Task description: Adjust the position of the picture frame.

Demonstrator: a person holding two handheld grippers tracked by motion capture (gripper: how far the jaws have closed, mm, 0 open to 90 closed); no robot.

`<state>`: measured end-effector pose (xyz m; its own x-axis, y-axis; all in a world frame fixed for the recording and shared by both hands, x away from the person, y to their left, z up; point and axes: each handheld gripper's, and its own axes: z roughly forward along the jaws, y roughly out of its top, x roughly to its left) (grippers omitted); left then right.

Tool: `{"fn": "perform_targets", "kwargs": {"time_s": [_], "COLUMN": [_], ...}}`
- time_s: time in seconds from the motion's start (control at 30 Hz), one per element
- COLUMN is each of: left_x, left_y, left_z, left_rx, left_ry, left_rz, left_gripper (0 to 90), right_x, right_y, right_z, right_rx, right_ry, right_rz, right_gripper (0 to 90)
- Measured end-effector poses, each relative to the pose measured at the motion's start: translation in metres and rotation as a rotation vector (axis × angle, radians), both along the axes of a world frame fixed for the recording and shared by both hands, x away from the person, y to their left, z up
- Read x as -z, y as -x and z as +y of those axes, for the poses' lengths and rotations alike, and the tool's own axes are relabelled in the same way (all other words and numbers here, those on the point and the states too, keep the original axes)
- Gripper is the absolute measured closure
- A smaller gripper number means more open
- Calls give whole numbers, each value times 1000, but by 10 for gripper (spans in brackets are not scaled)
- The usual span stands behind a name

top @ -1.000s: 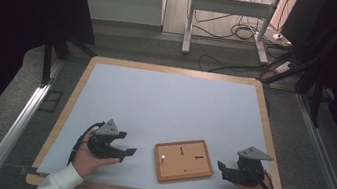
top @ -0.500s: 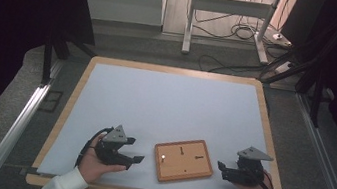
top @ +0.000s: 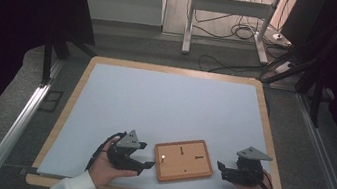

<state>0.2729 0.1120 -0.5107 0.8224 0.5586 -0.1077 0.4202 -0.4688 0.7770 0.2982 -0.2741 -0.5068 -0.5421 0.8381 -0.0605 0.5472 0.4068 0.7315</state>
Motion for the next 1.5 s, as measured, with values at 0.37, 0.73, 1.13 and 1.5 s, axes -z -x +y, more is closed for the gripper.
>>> {"fn": "perform_targets", "kwargs": {"time_s": [0.37,0.73,1.13,1.5], "left_x": [3,8,10,7], "left_y": [-4,-9,-9,-13], "left_z": [-22,-44,-49,-43], "left_rx": [16,37,46,43], "left_ry": [-12,-34,-58,-42], "left_rz": [2,-13,-48,-53], "left_gripper": [315,528,815,837], "right_x": [0,0,0,-1], "right_y": [0,-1,0,0], "right_z": [0,0,0,-1], "right_rx": [0,-2,-6,-7], "right_ry": [-2,-1,-1,-6], "right_rz": [2,1,-3,-8], "right_gripper": [147,146,146,146]}}
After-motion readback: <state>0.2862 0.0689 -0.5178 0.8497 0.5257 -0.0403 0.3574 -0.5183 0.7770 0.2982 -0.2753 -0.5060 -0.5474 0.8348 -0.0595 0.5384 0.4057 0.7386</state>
